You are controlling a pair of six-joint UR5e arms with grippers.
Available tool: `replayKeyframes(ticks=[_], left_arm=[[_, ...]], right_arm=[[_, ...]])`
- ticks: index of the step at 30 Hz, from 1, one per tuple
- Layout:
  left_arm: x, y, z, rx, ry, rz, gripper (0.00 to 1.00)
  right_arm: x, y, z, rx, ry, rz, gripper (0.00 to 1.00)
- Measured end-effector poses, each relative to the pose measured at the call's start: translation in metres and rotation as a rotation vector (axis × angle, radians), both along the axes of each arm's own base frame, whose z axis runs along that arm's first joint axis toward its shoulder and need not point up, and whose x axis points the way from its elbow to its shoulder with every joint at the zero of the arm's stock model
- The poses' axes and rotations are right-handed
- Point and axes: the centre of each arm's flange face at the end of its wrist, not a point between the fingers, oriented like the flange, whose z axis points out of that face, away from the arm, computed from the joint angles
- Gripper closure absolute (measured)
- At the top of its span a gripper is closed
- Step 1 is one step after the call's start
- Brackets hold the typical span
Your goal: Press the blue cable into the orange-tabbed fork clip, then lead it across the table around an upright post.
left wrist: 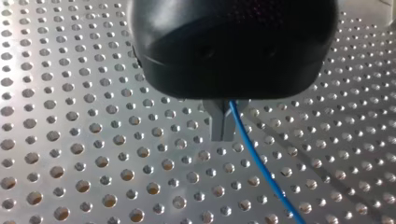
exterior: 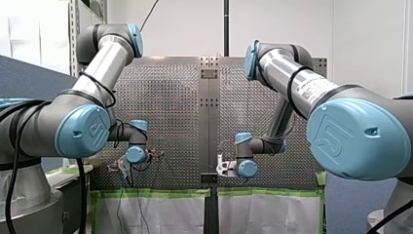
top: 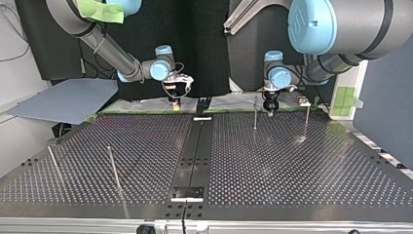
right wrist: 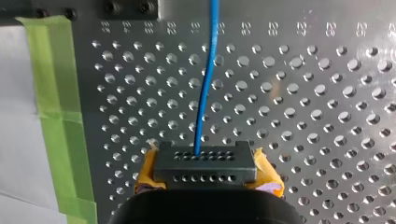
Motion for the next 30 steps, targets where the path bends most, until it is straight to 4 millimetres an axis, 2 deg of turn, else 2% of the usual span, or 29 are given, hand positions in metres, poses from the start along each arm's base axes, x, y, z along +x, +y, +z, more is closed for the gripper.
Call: replayKeyframes(ticks=[4, 5, 6, 7, 8, 9, 10, 11, 12, 13, 14, 15, 16, 21, 30], left_arm=[[0.001, 0.001, 0.001, 0.004, -0.001, 0.002, 1.00], [0.001, 0.001, 0.001, 0.009, 0.000, 0.002, 0.89], [0.001, 0.002, 0.001, 0.014, 0.000, 0.001, 0.89], [0.001, 0.002, 0.000, 0.019, 0.001, 0.001, 0.72], [0.001, 0.002, 0.000, 0.026, 0.002, 0.001, 0.66], [0.001, 0.002, 0.000, 0.033, 0.004, 0.002, 0.66], [0.001, 0.003, 0.000, 0.039, 0.006, 0.005, 0.44], [0.000, 0.003, 0.000, 0.049, 0.008, 0.007, 0.35], [0.000, 0.003, 0.000, 0.056, 0.011, 0.007, 0.35], [0.000, 0.003, -0.001, 0.063, 0.013, 0.006, 0.24], [-0.001, 0.004, -0.001, 0.071, 0.017, 0.004, 0.07], [-0.001, 0.004, -0.001, 0.076, 0.021, 0.005, 0.07], [-0.002, 0.005, -0.001, 0.080, 0.025, 0.007, 0.00], [-0.009, 0.009, -0.005, 0.110, 0.071, 0.033, 0.00], [-0.039, 0.006, -0.020, 0.090, 0.163, 0.010, 0.00]], right_arm=[[-0.002, -0.004, 0.001, 0.001, 0.001, -0.005, 1.00], [-0.003, -0.004, 0.001, 0.002, 0.002, -0.005, 1.00], [-0.003, -0.004, 0.001, 0.004, 0.004, -0.006, 1.00], [-0.004, -0.005, 0.001, 0.005, 0.006, -0.006, 1.00], [-0.004, -0.005, 0.001, 0.006, 0.007, -0.007, 1.00], [-0.004, -0.005, 0.001, 0.008, 0.008, -0.007, 1.00], [-0.005, -0.005, 0.001, 0.008, 0.009, -0.008, 1.00], [-0.005, -0.005, 0.001, 0.009, 0.009, -0.008, 1.00], [-0.005, -0.005, 0.001, 0.009, 0.010, -0.008, 1.00], [-0.005, -0.005, 0.001, 0.009, 0.010, -0.008, 1.00], [-0.005, -0.005, 0.001, 0.009, 0.010, -0.008, 1.00], [-0.005, -0.005, 0.001, 0.009, 0.011, -0.008, 1.00], [-0.005, -0.005, 0.001, 0.009, 0.011, -0.008, 1.00], [-0.005, -0.005, 0.001, 0.010, 0.012, -0.009, 1.00], [-0.003, -0.003, 0.001, 0.011, 0.010, -0.006, 1.00]])
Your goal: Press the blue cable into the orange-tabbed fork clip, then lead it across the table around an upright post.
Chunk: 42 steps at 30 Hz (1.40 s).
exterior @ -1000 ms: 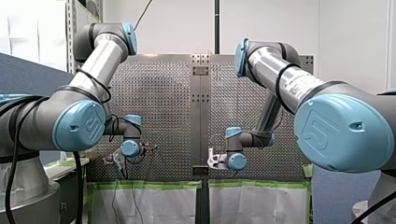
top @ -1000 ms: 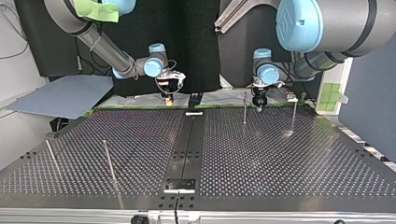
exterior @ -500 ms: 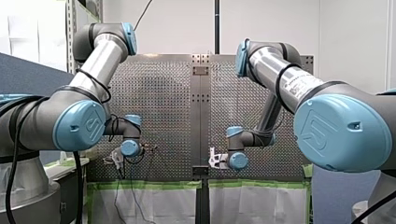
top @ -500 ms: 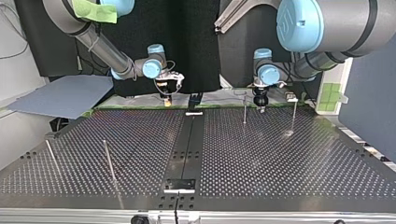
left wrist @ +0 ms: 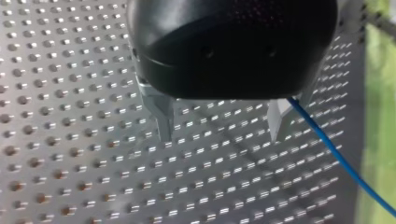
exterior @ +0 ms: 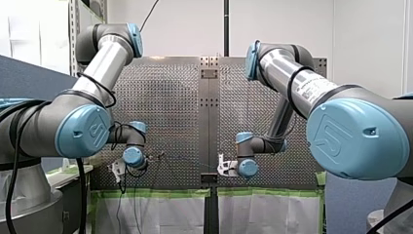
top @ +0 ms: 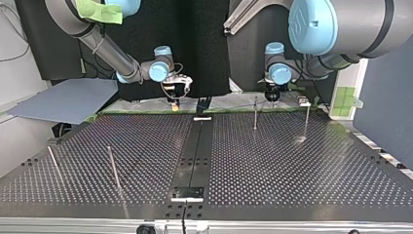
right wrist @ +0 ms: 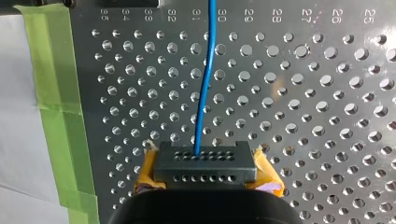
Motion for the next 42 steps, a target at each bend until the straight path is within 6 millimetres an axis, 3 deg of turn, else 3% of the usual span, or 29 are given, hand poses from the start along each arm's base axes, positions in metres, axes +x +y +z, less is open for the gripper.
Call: replayKeyframes(ticks=[8, 16, 32, 42], left_arm=[[-0.031, -0.005, -0.013, -0.038, 0.070, -0.057, 0.00], [-0.041, -0.011, -0.013, -0.013, 0.107, -0.120, 0.00], [-0.074, -0.018, 0.025, 0.051, 0.083, -0.156, 0.00], [-0.082, -0.027, 0.031, 0.134, 0.077, -0.221, 0.00]], right_arm=[[0.002, 0.002, 0.000, 0.000, 0.003, 0.004, 1.00], [0.003, 0.002, 0.000, -0.002, 0.004, 0.005, 1.00], [0.003, 0.002, 0.000, -0.003, 0.006, 0.009, 1.00], [0.004, 0.003, 0.000, -0.002, 0.007, 0.011, 1.00]])
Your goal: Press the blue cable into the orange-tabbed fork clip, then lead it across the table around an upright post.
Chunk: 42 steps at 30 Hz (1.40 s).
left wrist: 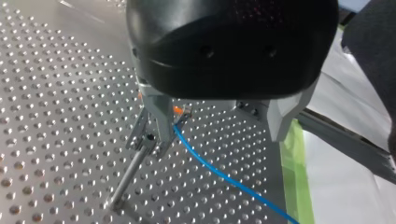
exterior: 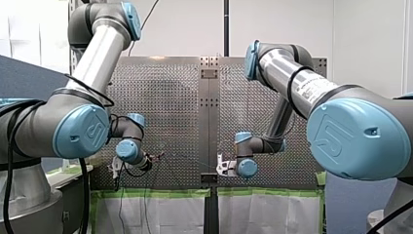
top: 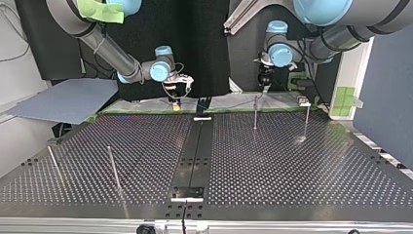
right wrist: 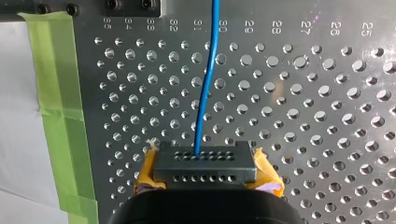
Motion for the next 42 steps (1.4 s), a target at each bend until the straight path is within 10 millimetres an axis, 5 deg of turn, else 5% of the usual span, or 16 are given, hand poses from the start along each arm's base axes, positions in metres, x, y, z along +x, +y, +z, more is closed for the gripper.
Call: replayKeyframes(ticks=[8, 21, 42], left_arm=[[0.003, -0.006, 0.006, 0.047, -0.040, -0.053, 0.00], [0.009, -0.014, 0.045, 0.019, -0.122, -0.064, 0.00], [-0.009, -0.018, 0.026, -0.029, -0.079, -0.044, 0.00]], right_arm=[[0.000, 0.000, 0.000, 0.001, 0.000, 0.002, 1.00], [0.000, 0.001, -0.001, 0.006, 0.003, 0.004, 1.00], [0.000, 0.001, -0.001, 0.007, 0.003, 0.004, 1.00]])
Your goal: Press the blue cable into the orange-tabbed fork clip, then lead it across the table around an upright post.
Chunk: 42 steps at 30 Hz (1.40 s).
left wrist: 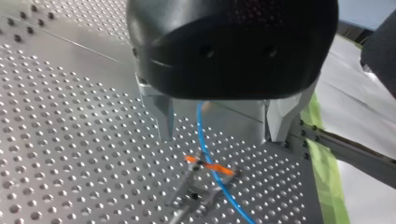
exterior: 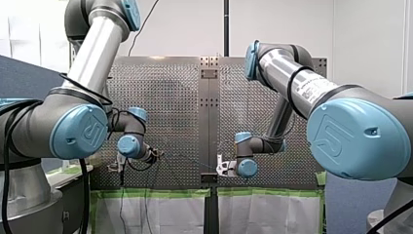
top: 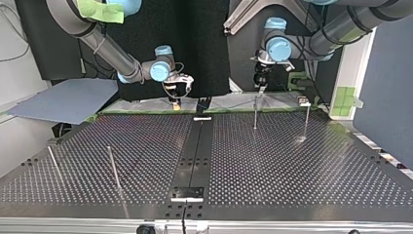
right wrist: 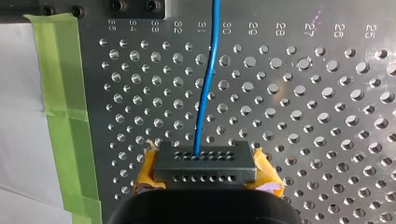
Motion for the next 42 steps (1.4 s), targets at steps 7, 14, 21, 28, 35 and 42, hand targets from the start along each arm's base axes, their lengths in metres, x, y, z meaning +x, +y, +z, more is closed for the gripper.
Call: replayKeyframes(ticks=[7, 14, 21, 28, 35, 42], left_arm=[[0.003, 0.000, -0.004, -0.002, -0.021, 0.013, 0.00], [0.005, 0.000, -0.003, -0.001, -0.043, 0.013, 0.00], [0.005, -0.001, -0.003, -0.003, -0.040, 0.013, 0.00], [0.004, 0.000, -0.003, -0.006, -0.032, 0.014, 0.00], [0.003, -0.002, -0.004, -0.003, -0.028, -0.001, 0.00], [-0.001, -0.012, -0.004, 0.027, -0.022, -0.076, 0.00]], right_arm=[[0.000, 0.000, 0.000, 0.002, 0.001, 0.001, 1.00], [-0.001, -0.001, 0.000, 0.001, 0.001, -0.002, 1.00], [-0.002, -0.002, 0.000, 0.002, 0.001, -0.004, 1.00], [-0.002, -0.001, 0.000, 0.003, 0.000, -0.003, 1.00], [-0.001, -0.001, 0.000, 0.004, 0.001, -0.001, 1.00], [-0.001, 0.000, 0.000, 0.004, -0.002, 0.000, 1.00]])
